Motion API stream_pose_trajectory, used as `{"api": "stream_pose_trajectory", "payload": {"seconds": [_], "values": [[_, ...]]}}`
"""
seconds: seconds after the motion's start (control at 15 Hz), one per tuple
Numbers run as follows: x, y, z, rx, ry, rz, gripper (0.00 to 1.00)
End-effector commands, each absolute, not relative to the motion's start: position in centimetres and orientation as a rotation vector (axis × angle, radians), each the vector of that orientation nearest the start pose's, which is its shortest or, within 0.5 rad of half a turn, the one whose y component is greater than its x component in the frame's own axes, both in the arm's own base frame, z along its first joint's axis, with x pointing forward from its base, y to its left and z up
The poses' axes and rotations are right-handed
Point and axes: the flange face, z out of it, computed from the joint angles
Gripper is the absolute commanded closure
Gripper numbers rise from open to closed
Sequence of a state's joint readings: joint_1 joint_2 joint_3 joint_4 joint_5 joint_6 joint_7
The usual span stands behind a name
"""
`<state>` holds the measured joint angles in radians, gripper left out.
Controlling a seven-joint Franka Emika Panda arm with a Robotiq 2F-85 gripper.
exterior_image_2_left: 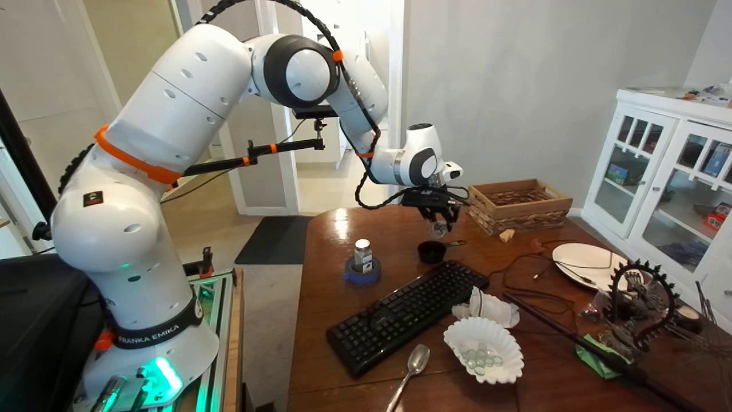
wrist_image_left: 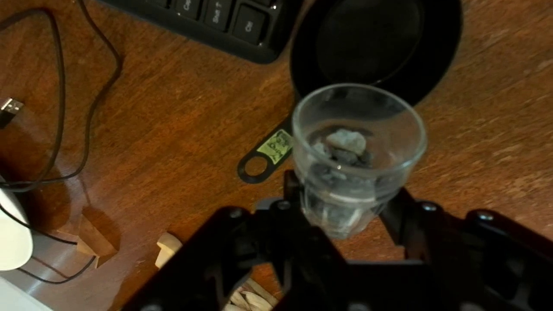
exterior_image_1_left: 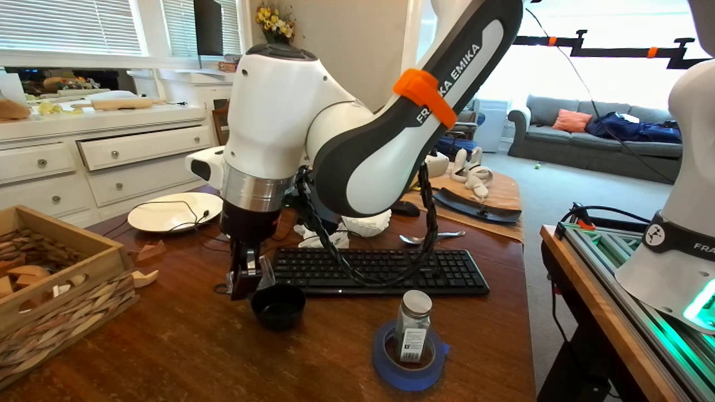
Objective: Pick up the small glass cup and pour its contents into the small black pot
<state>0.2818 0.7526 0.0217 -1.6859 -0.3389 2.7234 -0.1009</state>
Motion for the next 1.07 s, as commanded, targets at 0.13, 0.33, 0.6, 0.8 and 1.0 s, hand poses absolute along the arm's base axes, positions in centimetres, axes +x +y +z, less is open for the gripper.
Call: {"api": "stream_pose_trajectory", "payload": {"seconds": [0.13,0.33,0.6,0.8,1.0], "values": [[63.8,21.4,18.8,-3.075,-0.98,-0.591,0.78],[63.0,20.8,18.3,-3.083,-0.949,-0.634,0.78],[62.7,20.9,17.5,-3.081,-0.974,-0.686,0.78],[62.3,21.6,17.2,-3.079,-1.031,-0.715,0.78],[62.2,22.6,17.0,-3.081,-1.106,-0.758,0.78]]}}
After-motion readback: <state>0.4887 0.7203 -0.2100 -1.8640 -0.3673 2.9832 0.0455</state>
